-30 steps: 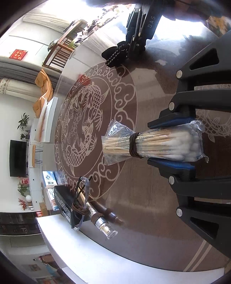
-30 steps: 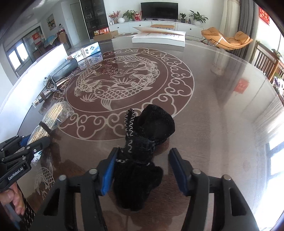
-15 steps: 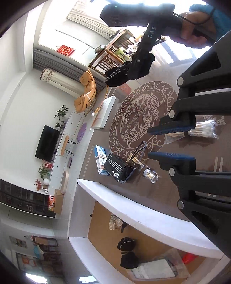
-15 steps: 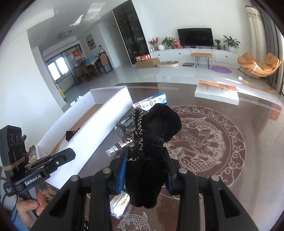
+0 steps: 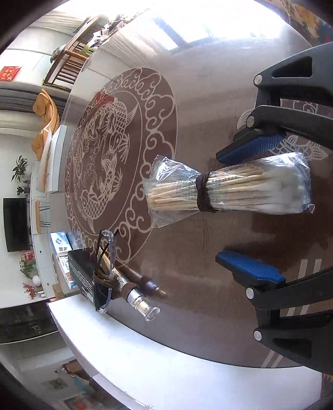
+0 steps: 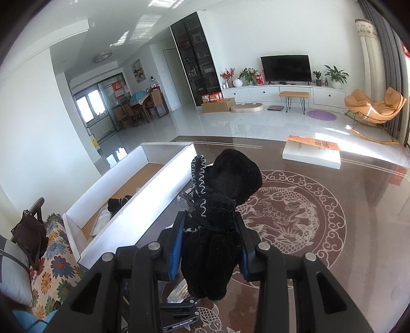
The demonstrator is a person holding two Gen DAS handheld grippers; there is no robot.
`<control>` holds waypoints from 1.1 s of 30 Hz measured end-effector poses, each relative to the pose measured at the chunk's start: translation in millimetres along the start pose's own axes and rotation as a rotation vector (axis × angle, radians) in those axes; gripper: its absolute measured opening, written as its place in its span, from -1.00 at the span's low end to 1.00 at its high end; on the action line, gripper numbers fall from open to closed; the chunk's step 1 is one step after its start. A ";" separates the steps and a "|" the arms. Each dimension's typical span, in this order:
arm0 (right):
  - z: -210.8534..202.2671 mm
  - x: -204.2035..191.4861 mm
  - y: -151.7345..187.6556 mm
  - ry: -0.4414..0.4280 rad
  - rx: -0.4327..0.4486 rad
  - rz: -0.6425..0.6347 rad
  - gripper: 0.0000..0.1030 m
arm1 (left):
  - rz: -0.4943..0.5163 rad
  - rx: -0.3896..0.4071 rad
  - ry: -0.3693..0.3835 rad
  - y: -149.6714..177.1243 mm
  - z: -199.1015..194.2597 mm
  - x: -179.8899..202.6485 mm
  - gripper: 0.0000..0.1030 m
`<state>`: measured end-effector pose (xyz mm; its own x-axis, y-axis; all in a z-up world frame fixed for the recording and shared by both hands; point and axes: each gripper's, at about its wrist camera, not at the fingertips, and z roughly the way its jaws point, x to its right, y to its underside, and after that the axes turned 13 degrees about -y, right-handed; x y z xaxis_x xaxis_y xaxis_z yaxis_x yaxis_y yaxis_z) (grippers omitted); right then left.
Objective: Organize objects
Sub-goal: 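Carry both items over the bin and open both grippers to drop them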
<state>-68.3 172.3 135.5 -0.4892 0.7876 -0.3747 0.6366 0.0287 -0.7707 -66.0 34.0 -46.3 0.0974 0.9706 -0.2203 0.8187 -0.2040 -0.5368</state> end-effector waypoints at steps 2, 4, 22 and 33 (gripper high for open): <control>-1.3 3.1 1.7 0.010 -0.002 0.003 -0.31 | 0.001 0.013 0.013 -0.4 -6.0 1.9 -0.45; 4.1 6.2 1.9 0.013 -0.019 0.003 -0.31 | -0.024 0.053 0.015 -1.4 -14.9 -5.8 -0.45; 266.9 -180.6 -28.8 -0.367 -0.407 -0.094 0.03 | -0.644 -0.053 -0.201 8.5 -45.1 -367.4 0.24; 191.6 -127.4 -8.4 -0.137 -0.153 -0.136 1.00 | -0.516 0.172 -0.092 11.0 -110.0 -255.6 0.70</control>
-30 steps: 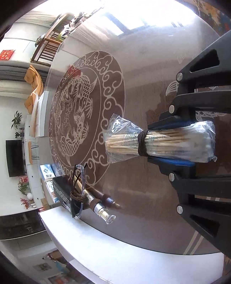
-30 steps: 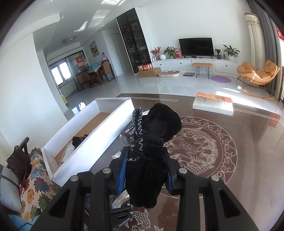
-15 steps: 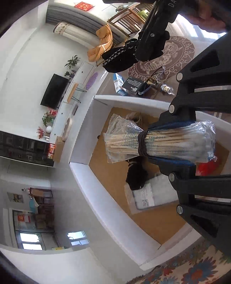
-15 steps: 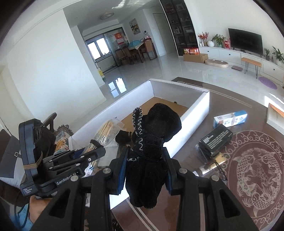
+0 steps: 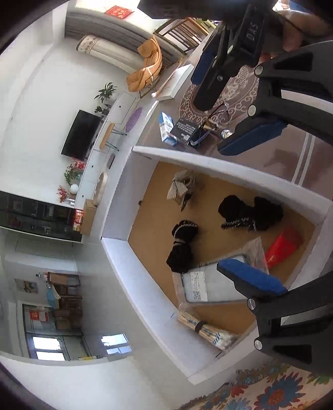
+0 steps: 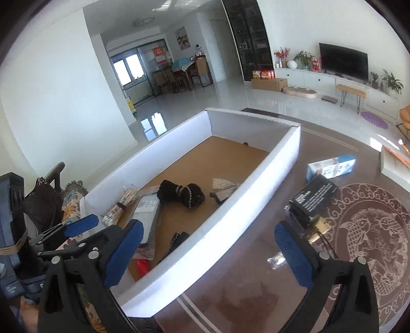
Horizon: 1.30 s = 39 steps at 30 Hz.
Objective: Organize objects
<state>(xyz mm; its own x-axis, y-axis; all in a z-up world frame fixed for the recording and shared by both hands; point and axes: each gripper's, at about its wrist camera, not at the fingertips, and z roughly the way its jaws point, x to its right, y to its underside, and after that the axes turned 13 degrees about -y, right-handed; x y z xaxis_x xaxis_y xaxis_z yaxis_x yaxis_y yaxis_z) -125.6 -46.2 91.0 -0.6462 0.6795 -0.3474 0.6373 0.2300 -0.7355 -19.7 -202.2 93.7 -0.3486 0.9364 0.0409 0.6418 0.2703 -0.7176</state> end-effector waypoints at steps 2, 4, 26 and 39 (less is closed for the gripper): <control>-30.4 27.3 23.7 0.128 0.037 0.002 1.00 | 0.060 0.031 0.083 20.7 -19.6 41.3 0.90; -54.6 64.5 52.8 0.268 0.031 0.019 1.00 | 0.116 0.026 0.166 45.4 -28.3 81.8 1.00; -107.5 180.5 190.7 0.506 -0.135 0.283 1.00 | 0.301 -0.162 -0.039 148.4 73.4 167.4 1.00; -107.1 180.0 190.8 0.510 -0.128 0.285 1.00 | 0.298 -0.153 -0.038 147.5 75.1 170.4 1.00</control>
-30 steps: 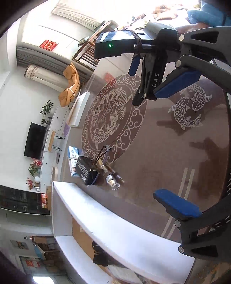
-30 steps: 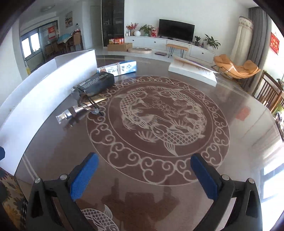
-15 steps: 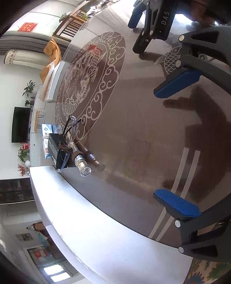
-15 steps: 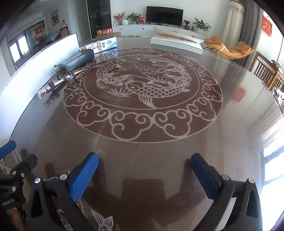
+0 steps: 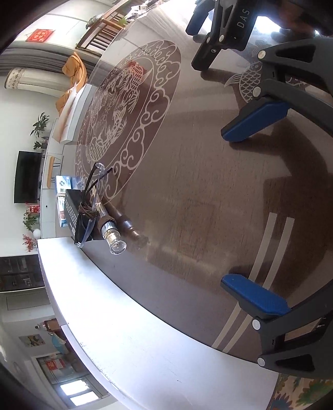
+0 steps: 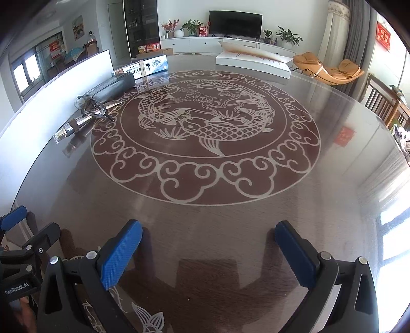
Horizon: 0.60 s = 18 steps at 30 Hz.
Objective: Organize objects
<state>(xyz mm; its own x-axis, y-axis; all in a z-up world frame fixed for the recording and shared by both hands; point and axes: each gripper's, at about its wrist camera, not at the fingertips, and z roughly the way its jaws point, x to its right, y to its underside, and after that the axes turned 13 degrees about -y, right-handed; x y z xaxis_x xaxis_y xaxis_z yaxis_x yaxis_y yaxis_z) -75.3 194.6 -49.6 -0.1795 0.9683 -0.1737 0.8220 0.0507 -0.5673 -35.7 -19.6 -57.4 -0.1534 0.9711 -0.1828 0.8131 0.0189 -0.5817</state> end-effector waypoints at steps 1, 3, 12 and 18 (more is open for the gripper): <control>0.0 -0.1 0.0 0.000 0.000 0.000 1.00 | 0.001 0.004 0.002 0.2 -0.1 -0.1 1.00; 0.2 -0.1 0.0 0.001 0.000 0.000 1.00 | 0.002 0.009 0.002 0.9 -0.5 -0.2 1.00; 0.3 -0.2 -0.2 0.001 0.000 0.000 1.00 | 0.001 0.016 0.002 0.9 -0.4 0.5 1.00; 0.3 -0.1 0.0 0.001 0.000 0.000 1.00 | 0.000 0.024 0.002 1.3 -0.6 0.2 1.00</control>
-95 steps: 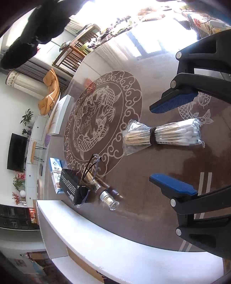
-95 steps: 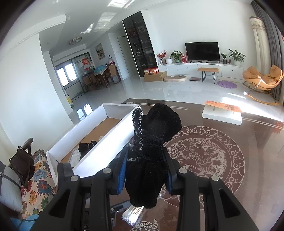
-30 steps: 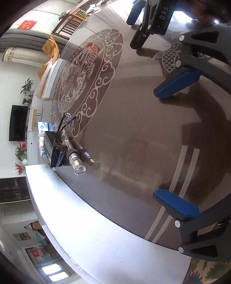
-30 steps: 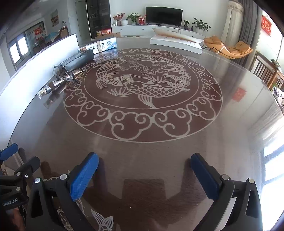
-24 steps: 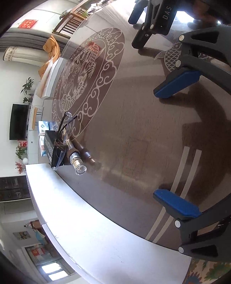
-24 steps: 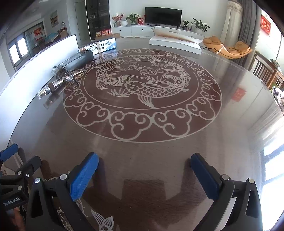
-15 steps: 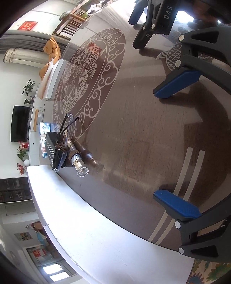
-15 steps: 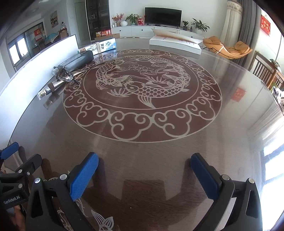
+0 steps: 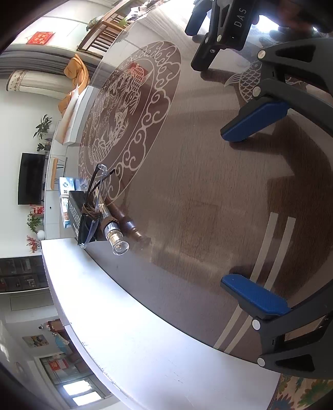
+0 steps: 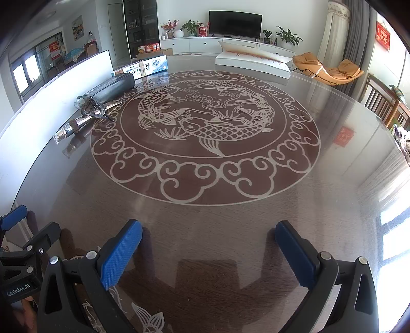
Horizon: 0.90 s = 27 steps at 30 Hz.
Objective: Organize objects
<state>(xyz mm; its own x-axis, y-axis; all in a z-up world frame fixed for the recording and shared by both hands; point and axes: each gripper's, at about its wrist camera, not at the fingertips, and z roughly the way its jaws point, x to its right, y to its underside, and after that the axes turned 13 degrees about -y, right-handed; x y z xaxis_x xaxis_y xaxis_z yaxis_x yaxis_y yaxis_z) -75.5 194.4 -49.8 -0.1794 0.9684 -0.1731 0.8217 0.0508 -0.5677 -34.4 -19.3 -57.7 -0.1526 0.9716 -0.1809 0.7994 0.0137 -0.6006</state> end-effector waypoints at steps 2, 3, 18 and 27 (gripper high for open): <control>0.0 0.0 0.0 0.000 0.000 0.000 1.00 | 0.000 0.002 0.000 -0.1 0.0 0.1 1.00; 0.0 0.0 0.1 0.000 0.000 0.000 1.00 | 0.000 0.003 0.000 -0.2 0.0 0.1 1.00; 21.5 -21.4 -32.7 -0.095 -0.083 -0.176 1.00 | 0.002 0.012 0.003 9.8 -2.5 -17.4 1.00; 72.6 -124.8 -136.9 -0.331 -0.082 -0.534 0.91 | 0.002 0.030 0.006 10.3 -1.5 -17.3 1.00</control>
<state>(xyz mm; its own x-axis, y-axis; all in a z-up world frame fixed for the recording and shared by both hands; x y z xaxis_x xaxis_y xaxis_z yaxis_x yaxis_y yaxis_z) -204.8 48.9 -9.0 -0.7229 0.6786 -0.1302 0.6091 0.5369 -0.5837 -22.6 -35.6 -59.6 -0.1478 0.9730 -0.1772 0.7818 0.0052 -0.6235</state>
